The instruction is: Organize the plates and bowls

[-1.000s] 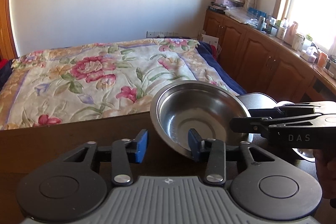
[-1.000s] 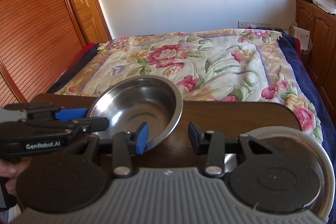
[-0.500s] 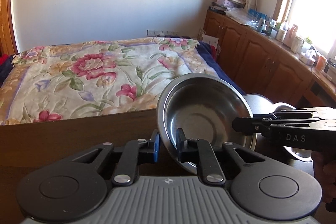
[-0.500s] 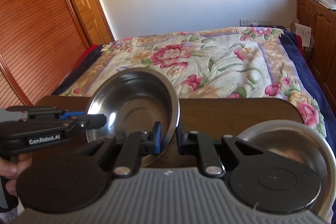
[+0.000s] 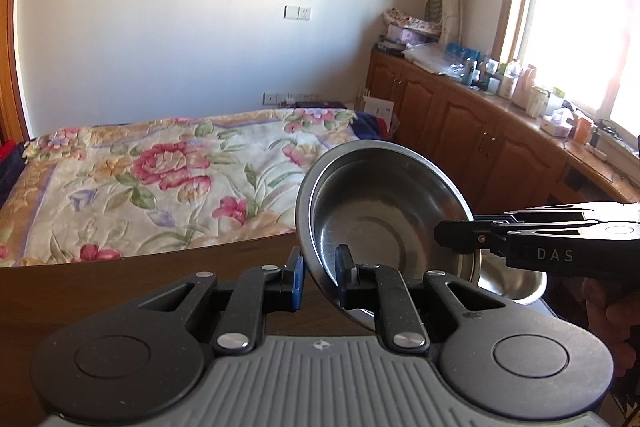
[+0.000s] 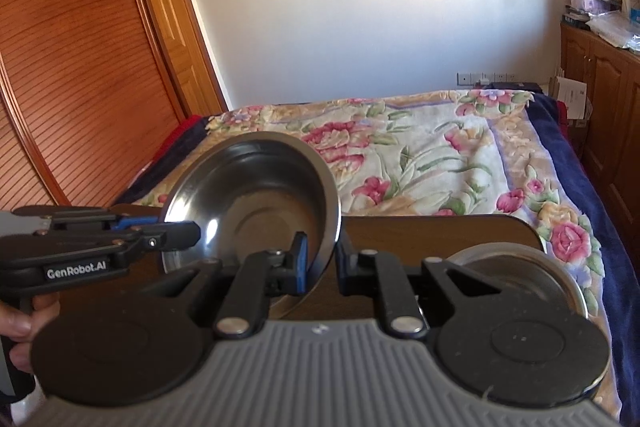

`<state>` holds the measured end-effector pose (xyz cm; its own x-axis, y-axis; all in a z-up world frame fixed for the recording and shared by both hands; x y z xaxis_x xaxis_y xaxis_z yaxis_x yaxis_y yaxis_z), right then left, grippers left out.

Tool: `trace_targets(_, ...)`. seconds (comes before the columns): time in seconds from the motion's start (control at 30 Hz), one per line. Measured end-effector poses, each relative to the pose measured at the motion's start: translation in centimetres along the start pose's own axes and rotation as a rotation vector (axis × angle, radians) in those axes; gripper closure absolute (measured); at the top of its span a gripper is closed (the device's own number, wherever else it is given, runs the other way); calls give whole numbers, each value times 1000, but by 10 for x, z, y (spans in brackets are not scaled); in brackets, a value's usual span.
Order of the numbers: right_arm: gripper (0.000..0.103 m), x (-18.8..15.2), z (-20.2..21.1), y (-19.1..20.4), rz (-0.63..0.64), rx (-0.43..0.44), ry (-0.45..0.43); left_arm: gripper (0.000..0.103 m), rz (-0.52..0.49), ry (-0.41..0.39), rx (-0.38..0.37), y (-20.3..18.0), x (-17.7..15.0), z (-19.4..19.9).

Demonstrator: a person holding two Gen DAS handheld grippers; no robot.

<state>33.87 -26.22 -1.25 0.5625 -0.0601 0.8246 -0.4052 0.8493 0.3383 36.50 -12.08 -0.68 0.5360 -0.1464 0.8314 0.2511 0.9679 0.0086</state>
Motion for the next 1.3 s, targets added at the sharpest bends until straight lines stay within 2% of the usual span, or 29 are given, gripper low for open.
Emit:
trace_targets(0.43, 87, 1, 35, 32, 36, 8, -63, 85, -29, -93, -14, 3, 5, 67)
trace_targets(0.8, 87, -3, 69, 56, 76, 6, -100, 84, -44, -146, -21, -1, -3, 117)
trace_targets(1.3, 87, -35, 97, 68, 99, -10, -97, 83, -53, -149, -52, -11, -43, 155)
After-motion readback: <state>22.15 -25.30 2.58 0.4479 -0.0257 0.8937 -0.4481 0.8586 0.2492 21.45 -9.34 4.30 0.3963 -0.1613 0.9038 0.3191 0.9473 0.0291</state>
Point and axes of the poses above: each gripper's, at about its wrist camera, not at the fingertips, and z roughly against the way its jaws point, y to its left, x to its top, the point moved 7 cm from there along -z, roughly the way its jaws point, and after that the axes turned 13 degrees about x, right-handed, at the moved point
